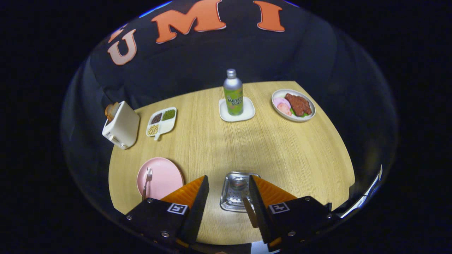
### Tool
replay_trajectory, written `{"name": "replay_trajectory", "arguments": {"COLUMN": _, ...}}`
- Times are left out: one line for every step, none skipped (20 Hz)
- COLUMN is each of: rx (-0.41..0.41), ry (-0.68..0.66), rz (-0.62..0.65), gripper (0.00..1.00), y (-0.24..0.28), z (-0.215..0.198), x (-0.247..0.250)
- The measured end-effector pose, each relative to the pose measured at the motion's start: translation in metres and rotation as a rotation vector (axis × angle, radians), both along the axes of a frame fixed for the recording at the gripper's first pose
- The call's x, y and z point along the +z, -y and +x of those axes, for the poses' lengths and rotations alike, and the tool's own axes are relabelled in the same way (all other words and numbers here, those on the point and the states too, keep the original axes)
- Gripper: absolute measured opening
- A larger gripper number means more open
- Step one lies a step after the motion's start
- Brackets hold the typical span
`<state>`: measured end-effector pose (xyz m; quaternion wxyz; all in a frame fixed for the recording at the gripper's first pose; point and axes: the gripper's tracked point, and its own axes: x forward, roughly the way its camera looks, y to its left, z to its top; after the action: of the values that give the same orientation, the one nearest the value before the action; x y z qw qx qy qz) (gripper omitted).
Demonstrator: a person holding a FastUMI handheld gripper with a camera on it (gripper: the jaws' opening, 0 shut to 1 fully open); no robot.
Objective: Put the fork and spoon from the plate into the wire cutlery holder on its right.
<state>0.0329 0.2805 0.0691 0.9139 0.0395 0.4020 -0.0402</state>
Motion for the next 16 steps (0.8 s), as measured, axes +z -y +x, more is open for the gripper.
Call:
{"name": "replay_trajectory", "arguments": {"rx": 0.008, "ry": 0.054, "rz": -0.008, "gripper": 0.73, "y": -0.005, "z": 0.003, "x": 0.007}}
{"name": "replay_trajectory", "arguments": {"rx": 0.015, "ry": 0.111, "rz": -0.013, "gripper": 0.81, "y": -0.012, "z": 0.008, "x": 0.016}}
{"name": "replay_trajectory", "arguments": {"rx": 0.023, "ry": 0.161, "rz": -0.017, "gripper": 0.84, "y": -0.018, "z": 0.011, "x": 0.023}}
{"name": "replay_trajectory", "arguments": {"rx": 0.032, "ry": 0.213, "rz": -0.024, "gripper": 0.87, "y": -0.026, "z": 0.015, "x": 0.029}}
{"name": "replay_trajectory", "arguments": {"rx": 0.041, "ry": 0.261, "rz": -0.036, "gripper": 0.88, "y": -0.035, "z": 0.021, "x": 0.036}}
{"name": "replay_trajectory", "arguments": {"rx": 0.060, "ry": 0.309, "rz": -0.045, "gripper": 0.89, "y": -0.042, "z": 0.023, "x": 0.042}}
{"name": "replay_trajectory", "arguments": {"rx": 0.077, "ry": 0.368, "rz": -0.054, "gripper": 0.89, "y": -0.050, "z": 0.028, "x": 0.048}}
{"name": "replay_trajectory", "arguments": {"rx": 0.094, "ry": 0.418, "rz": -0.074, "gripper": 0.91, "y": -0.056, "z": 0.034, "x": 0.053}}
{"name": "replay_trajectory", "arguments": {"rx": 0.113, "ry": 0.450, "rz": -0.086, "gripper": 0.92, "y": -0.065, "z": 0.035, "x": 0.056}}
{"name": "replay_trajectory", "arguments": {"rx": 0.124, "ry": 0.480, "rz": -0.098, "gripper": 0.93, "y": -0.074, "z": 0.037, "x": 0.057}}
{"name": "replay_trajectory", "arguments": {"rx": 0.135, "ry": 0.508, "rz": -0.098, "gripper": 0.93, "y": -0.085, "z": 0.038, "x": 0.061}}
{"name": "replay_trajectory", "arguments": {"rx": 0.145, "ry": 0.522, "rz": -0.092, "gripper": 0.93, "y": -0.098, "z": 0.039, "x": 0.062}}
{"name": "replay_trajectory", "arguments": {"rx": 0.165, "ry": 0.518, "rz": -0.076, "gripper": 0.93, "y": -0.114, "z": 0.038, "x": 0.058}}
{"name": "replay_trajectory", "arguments": {"rx": 0.185, "ry": 0.507, "rz": -0.063, "gripper": 0.94, "y": -0.125, "z": 0.033, "x": 0.056}}
{"name": "replay_trajectory", "arguments": {"rx": 0.204, "ry": 0.500, "rz": -0.053, "gripper": 0.94, "y": -0.140, "z": 0.033, "x": 0.053}}
{"name": "replay_trajectory", "arguments": {"rx": 0.221, "ry": 0.499, "rz": -0.048, "gripper": 0.94, "y": -0.154, "z": 0.034, "x": 0.051}}
